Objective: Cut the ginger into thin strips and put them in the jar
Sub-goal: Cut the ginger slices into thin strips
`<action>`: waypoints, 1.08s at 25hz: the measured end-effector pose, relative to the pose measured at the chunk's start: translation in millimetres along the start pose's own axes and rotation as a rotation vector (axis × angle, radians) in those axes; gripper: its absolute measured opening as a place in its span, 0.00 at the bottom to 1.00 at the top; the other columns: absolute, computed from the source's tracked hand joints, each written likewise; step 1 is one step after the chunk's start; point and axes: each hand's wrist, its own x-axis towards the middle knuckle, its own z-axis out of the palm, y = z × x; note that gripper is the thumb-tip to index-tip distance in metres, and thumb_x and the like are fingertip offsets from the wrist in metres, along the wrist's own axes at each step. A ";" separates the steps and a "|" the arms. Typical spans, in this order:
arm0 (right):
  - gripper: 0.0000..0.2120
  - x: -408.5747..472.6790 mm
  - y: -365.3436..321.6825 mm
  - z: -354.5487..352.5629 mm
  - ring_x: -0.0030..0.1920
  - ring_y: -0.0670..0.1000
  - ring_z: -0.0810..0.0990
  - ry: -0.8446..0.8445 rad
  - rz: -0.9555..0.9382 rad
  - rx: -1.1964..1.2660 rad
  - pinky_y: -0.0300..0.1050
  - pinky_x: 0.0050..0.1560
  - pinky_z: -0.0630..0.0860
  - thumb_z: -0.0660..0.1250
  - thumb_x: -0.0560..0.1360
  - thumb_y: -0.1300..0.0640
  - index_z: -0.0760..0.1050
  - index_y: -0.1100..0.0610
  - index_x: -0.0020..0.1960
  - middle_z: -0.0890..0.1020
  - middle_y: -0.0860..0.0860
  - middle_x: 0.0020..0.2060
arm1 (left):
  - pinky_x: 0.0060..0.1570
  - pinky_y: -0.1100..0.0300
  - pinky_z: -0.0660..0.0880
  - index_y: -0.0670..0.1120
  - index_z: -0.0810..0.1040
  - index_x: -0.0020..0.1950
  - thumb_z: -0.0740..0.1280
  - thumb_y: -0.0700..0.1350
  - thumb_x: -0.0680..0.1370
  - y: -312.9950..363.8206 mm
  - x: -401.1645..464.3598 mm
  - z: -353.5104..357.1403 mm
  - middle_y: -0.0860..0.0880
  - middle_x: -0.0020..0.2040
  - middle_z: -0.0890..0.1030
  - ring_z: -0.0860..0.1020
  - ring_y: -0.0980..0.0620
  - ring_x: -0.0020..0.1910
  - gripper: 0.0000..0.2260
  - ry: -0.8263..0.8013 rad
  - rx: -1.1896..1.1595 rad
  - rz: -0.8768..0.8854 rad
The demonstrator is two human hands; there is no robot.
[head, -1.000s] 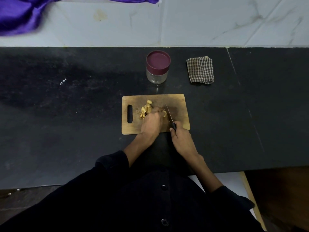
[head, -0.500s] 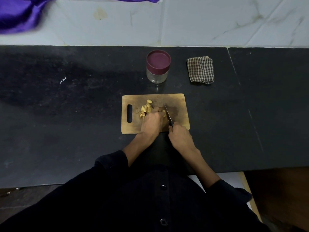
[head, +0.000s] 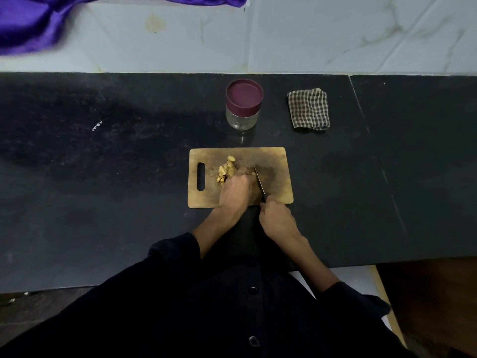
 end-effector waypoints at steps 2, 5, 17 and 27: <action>0.10 -5.6 4.0 2.7 0.54 0.62 0.78 -0.014 0.006 -0.006 0.52 0.46 0.70 0.53 0.84 0.55 0.68 0.60 0.56 0.79 0.61 0.54 | 0.46 0.50 0.79 0.42 0.81 0.56 0.61 0.37 0.80 0.8 -0.4 -1.2 0.44 0.58 0.76 0.80 0.42 0.48 0.11 0.010 0.025 0.002; 0.12 -12.5 12.3 5.4 0.55 0.63 0.78 -0.032 0.014 0.007 0.55 0.50 0.73 0.53 0.84 0.54 0.68 0.61 0.59 0.79 0.61 0.54 | 0.47 0.48 0.79 0.42 0.82 0.55 0.61 0.37 0.80 -1.6 -0.2 -0.3 0.44 0.58 0.76 0.80 0.42 0.48 0.10 0.023 0.000 0.018; 0.13 -11.2 21.1 0.1 0.53 0.59 0.79 0.002 0.107 0.218 0.57 0.55 0.76 0.54 0.84 0.52 0.71 0.61 0.60 0.79 0.59 0.51 | 0.45 0.51 0.79 0.41 0.82 0.53 0.62 0.38 0.80 -3.4 -1.7 -2.4 0.45 0.60 0.76 0.81 0.43 0.46 0.09 0.029 -0.029 0.035; 0.12 -25.8 33.7 -16.8 0.19 0.46 0.58 -0.356 0.282 0.999 0.34 0.20 0.55 0.56 0.83 0.51 0.67 0.56 0.43 0.67 0.50 0.25 | 0.45 0.52 0.80 0.41 0.82 0.54 0.62 0.38 0.80 -6.9 0.1 3.3 0.45 0.61 0.76 0.81 0.45 0.49 0.09 0.036 -0.021 0.037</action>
